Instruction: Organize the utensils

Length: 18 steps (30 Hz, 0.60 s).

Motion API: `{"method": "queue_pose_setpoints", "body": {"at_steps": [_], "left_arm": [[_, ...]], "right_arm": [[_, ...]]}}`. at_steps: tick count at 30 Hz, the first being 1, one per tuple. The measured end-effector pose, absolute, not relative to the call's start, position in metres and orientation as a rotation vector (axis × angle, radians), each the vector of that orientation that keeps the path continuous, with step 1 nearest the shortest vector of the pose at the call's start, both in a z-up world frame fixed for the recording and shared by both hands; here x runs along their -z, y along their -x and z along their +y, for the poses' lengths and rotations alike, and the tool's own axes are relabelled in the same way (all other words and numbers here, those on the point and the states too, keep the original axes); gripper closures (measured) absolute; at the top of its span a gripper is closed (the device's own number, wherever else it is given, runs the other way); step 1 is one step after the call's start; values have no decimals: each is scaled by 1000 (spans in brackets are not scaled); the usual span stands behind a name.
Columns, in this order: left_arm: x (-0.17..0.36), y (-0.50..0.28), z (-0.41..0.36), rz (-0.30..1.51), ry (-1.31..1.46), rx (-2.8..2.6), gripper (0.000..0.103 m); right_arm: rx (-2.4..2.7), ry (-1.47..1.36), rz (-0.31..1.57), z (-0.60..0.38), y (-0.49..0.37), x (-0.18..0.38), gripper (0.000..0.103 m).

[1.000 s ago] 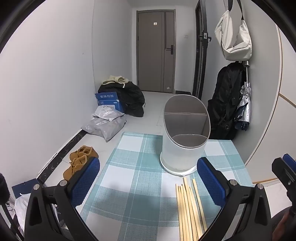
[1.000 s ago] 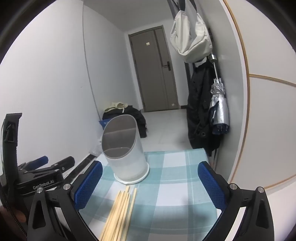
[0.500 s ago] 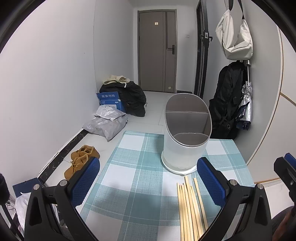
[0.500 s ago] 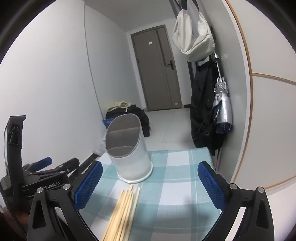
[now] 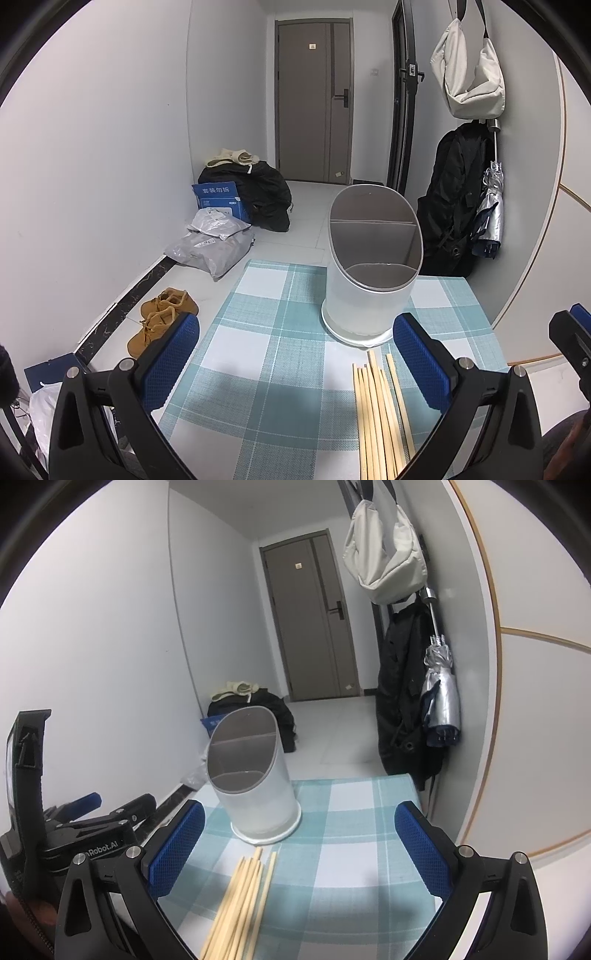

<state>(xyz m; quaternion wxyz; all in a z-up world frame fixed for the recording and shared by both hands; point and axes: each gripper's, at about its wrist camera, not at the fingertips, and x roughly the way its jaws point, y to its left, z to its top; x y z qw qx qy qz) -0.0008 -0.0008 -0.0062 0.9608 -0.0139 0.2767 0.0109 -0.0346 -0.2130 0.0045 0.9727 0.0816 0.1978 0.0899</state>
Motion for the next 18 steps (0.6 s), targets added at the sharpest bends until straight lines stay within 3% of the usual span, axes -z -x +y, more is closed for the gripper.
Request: {"method": "queue_pose_setpoints", "body": {"at_steps": [18], "left_arm": [[8, 0, 3, 577, 61, -29, 1]], "right_arm": [[-191, -170, 407, -213, 32, -4, 0]]}}
